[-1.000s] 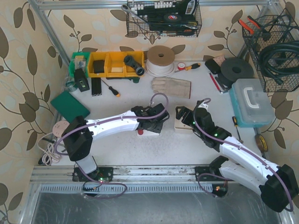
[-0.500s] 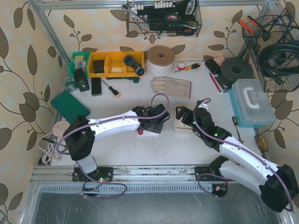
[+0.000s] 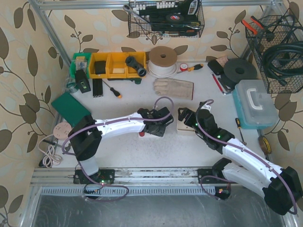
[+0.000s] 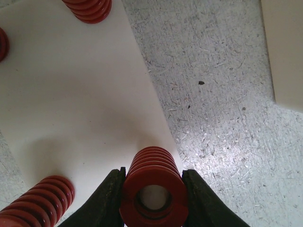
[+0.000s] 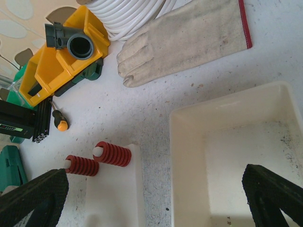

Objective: Install the large spring

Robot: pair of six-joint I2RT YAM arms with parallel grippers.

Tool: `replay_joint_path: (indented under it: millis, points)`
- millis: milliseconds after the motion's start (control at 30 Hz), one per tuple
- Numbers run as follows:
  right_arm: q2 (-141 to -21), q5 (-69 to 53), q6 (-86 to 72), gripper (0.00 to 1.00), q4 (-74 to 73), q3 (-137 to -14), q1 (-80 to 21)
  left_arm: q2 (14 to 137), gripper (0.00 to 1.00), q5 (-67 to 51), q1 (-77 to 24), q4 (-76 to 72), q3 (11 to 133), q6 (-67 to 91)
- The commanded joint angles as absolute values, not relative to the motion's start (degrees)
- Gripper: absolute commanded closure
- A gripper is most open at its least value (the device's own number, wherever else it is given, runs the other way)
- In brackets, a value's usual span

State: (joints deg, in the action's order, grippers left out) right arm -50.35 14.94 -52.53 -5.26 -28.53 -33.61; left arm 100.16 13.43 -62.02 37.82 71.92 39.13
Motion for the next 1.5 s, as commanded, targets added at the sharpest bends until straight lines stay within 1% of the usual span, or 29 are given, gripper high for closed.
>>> replay_joint_path:
  millis: [0, 933, 967, 1100, 1167, 1267, 1367, 1467]
  points:
    - [-50.2, 14.5, -53.1, 0.01, -4.5, -27.4, -33.4, 100.5, 1.00, 15.0, -62.6, 38.3, 72.5, 39.8]
    - [-49.7, 14.6, -52.9, 0.01, -4.5, -27.3, -33.4, 102.0, 1.00, 13.7, -62.7, 35.3, 70.2, 40.4]
    - [-49.5, 14.6, -52.6, 0.01, -4.5, -27.2, -33.5, 101.7, 0.96, 13.7, -62.6, 35.1, 70.0, 40.4]
    - [-49.4, 14.1, -51.8, 0.01, -4.5, -27.5, -33.5, 100.6, 0.64, 13.7, -62.7, 34.5, 69.5, 40.2]
    - [-49.6, 13.7, -51.4, 0.01, -4.7, -27.7, -33.4, 100.2, 0.53, 13.8, -62.6, 34.4, 69.5, 40.1]
    - [-49.7, 12.8, -50.8, 0.01, -5.7, -28.7, -33.4, 99.3, 0.42, 13.6, -62.7, 34.2, 69.8, 39.9]
    - [-49.6, 11.5, -50.0, 0.01, -8.1, -30.4, -33.4, 97.5, 0.35, 13.5, -62.7, 34.0, 69.8, 39.8]
    - [-49.1, 9.2, -49.0, 0.01, -12.2, -32.9, -33.1, 95.7, 0.32, 13.3, -62.7, 34.1, 70.2, 39.7]
